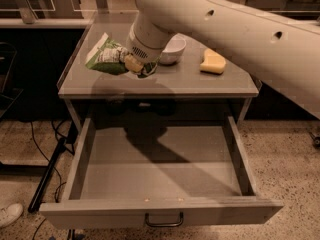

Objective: Pick green jalapeno chip bag from top drawer and place on counter

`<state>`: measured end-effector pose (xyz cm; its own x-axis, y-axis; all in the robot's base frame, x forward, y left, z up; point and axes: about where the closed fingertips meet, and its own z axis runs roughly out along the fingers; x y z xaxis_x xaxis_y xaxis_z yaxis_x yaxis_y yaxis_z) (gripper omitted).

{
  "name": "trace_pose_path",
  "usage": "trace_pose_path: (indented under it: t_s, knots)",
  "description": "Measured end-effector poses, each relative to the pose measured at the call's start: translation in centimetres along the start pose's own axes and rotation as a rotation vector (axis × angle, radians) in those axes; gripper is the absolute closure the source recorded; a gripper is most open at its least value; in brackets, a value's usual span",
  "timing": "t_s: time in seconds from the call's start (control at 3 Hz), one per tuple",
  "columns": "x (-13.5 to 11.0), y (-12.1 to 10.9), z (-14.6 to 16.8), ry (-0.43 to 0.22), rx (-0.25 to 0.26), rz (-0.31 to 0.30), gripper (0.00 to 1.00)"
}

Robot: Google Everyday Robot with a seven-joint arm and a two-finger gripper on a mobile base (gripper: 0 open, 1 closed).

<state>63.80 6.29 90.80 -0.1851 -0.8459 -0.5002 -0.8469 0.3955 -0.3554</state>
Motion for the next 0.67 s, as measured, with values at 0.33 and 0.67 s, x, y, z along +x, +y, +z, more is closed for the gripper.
trace_pose_path:
  t_s: [0.33,0.67]
  knots:
    - [-0.3,-1.3,1.0,-0.007,-0.021,0.047,1.00]
    - [-1.9,-3.7,3.7,-0.012,-0.056,0.088,1.00]
